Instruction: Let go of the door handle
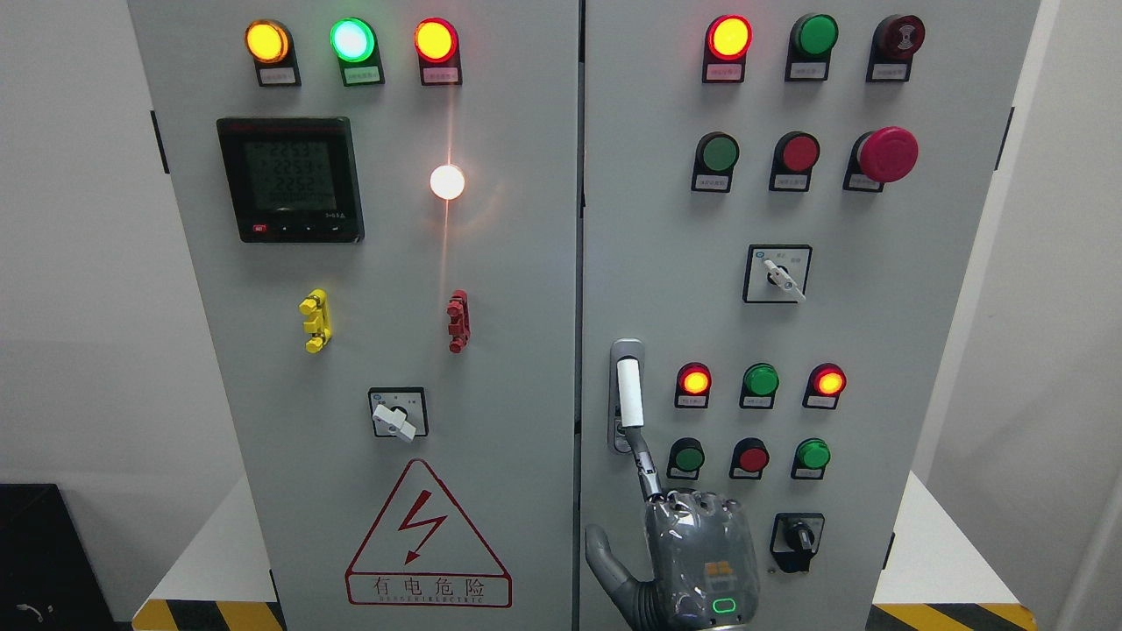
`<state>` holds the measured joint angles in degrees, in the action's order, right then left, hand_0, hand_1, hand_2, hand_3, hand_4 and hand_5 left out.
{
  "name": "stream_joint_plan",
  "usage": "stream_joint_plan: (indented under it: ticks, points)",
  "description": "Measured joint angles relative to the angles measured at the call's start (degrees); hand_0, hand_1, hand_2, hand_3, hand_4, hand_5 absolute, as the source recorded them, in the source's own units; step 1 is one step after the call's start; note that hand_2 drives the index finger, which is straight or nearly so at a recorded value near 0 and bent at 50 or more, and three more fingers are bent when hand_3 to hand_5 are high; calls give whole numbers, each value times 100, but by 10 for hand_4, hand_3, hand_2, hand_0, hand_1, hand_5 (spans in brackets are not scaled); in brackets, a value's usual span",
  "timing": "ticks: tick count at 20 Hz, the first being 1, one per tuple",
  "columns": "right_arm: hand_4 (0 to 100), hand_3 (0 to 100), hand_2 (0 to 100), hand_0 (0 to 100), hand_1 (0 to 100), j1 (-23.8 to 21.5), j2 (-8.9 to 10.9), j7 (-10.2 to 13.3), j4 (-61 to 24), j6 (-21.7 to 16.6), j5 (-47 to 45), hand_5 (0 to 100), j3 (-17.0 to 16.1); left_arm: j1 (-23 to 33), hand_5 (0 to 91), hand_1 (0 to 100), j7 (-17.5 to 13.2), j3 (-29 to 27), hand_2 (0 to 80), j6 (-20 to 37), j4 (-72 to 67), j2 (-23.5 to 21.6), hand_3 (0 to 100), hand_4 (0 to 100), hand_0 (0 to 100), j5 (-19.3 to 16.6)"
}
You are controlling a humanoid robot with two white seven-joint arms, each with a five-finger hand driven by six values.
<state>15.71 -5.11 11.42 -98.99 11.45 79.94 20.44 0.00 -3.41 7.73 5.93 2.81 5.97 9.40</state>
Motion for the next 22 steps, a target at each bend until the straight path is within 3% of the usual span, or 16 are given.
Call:
stream_joint_plan:
  ticks: [12, 15, 21, 22]
  points:
    - [981, 1000, 495, 466, 314, -66, 22, 32, -168, -19, -25, 1000, -3, 0, 0, 556, 0, 0, 0, 0, 0, 0, 0, 0, 120, 0]
    - [947, 994, 591, 432, 298, -99, 32, 33, -238, -28, -27, 1000, -7, 0, 0, 556, 0, 0, 0, 0, 0, 0, 0, 0, 120, 0]
    - [934, 1000, 770, 202, 240, -186, 100, -9, -402, -108, -30, 1000, -24, 0, 0, 556, 0, 0, 0, 0, 0, 0, 0, 0, 120, 0]
    - [934, 1000, 777, 199, 239, -199, 112, -11, -430, -112, -30, 1000, -31, 0, 0, 556, 0, 0, 0, 0, 0, 0, 0, 0, 120, 0]
